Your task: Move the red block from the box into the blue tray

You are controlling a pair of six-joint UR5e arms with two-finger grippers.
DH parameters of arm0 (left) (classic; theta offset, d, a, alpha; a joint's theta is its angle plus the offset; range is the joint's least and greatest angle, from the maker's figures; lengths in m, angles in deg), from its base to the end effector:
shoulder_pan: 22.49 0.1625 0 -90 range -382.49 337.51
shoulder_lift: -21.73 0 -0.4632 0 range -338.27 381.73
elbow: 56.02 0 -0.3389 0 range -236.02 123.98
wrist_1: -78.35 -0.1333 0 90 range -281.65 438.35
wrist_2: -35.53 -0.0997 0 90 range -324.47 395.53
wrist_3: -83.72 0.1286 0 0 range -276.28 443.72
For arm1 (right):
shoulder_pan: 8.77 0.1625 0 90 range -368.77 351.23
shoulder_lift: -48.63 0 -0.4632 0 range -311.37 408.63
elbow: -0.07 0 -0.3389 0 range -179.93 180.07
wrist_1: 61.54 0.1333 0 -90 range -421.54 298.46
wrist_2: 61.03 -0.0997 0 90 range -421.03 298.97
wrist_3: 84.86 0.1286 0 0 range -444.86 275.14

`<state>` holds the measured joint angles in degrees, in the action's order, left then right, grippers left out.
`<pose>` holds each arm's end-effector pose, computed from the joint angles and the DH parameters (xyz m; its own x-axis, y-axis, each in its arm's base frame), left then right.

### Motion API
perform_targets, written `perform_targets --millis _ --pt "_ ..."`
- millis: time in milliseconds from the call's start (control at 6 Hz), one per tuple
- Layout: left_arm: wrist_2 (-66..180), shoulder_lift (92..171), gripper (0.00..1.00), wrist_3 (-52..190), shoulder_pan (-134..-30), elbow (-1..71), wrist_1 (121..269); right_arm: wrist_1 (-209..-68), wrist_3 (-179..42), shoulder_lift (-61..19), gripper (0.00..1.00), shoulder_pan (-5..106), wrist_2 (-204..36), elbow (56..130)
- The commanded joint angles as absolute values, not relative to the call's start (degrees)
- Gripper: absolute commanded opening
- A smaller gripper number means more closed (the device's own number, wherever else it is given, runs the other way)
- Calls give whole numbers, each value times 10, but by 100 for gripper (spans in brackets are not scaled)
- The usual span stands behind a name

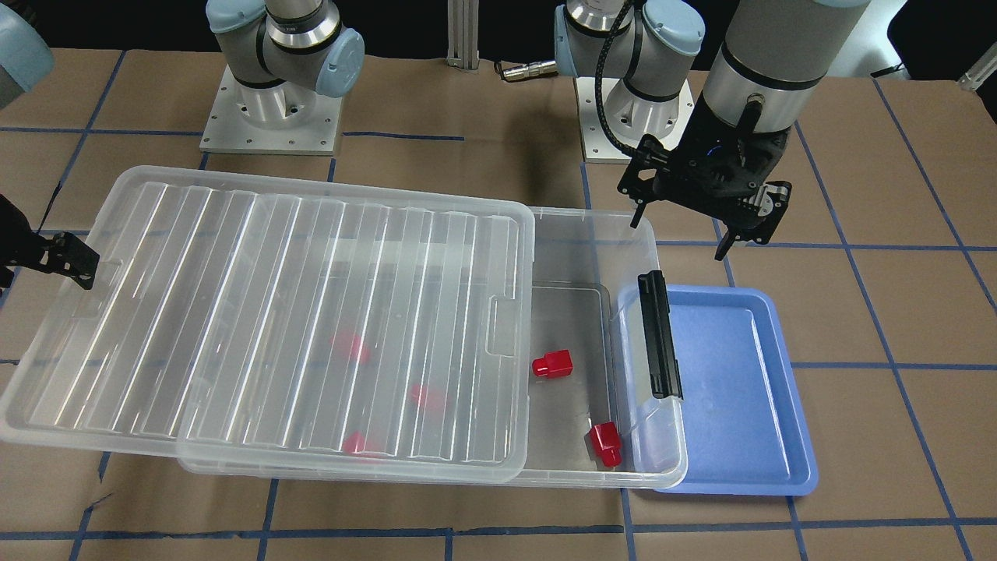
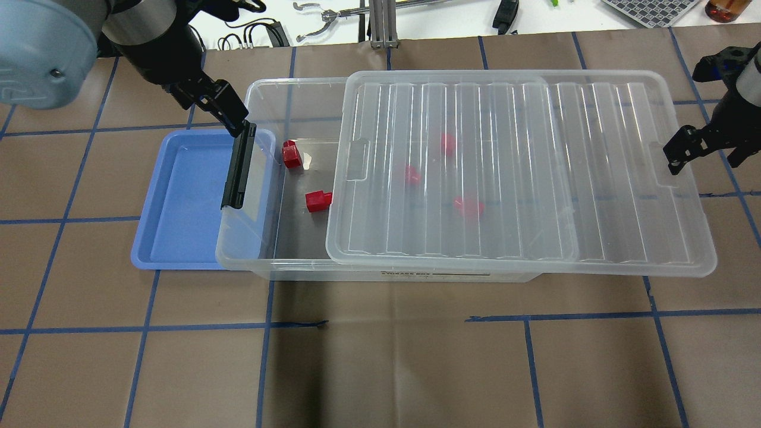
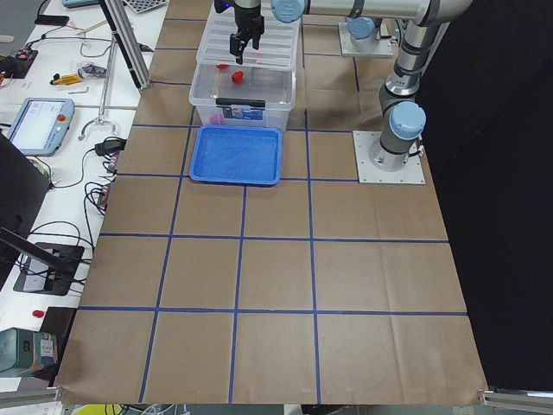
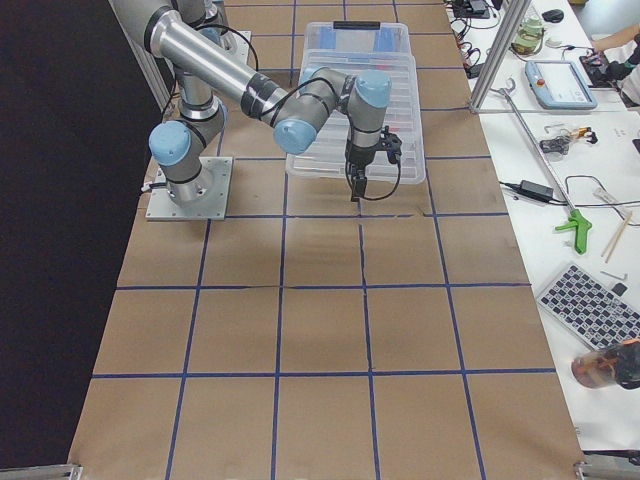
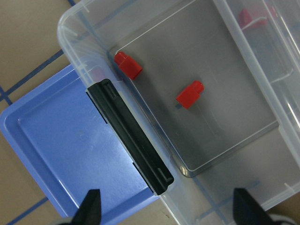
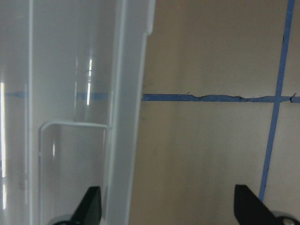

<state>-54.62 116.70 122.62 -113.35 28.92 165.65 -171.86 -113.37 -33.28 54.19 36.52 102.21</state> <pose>-0.1402 -0.4828 0.5009 -0.7687 0.6387 -0.0326 0.6396 0.7679 -0.0362 -0.1159 -0.4832 0.3766 -0.9928 -0.0290 0.1162 -0.0219 0.9979 0.0613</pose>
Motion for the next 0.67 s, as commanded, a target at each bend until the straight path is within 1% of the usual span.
perform_targets --millis 0,167,500 --pt "-547 1173 98 1422 -1125 290 1657 -1718 -1139 -333 100 526 368 1022" --pt "-553 1174 98 1509 -1127 291 1666 -1719 -1136 -335 100 526 369 1022" --pt "-553 1181 98 1658 -1126 333 1637 -1716 -1131 -342 100 525 374 1014"
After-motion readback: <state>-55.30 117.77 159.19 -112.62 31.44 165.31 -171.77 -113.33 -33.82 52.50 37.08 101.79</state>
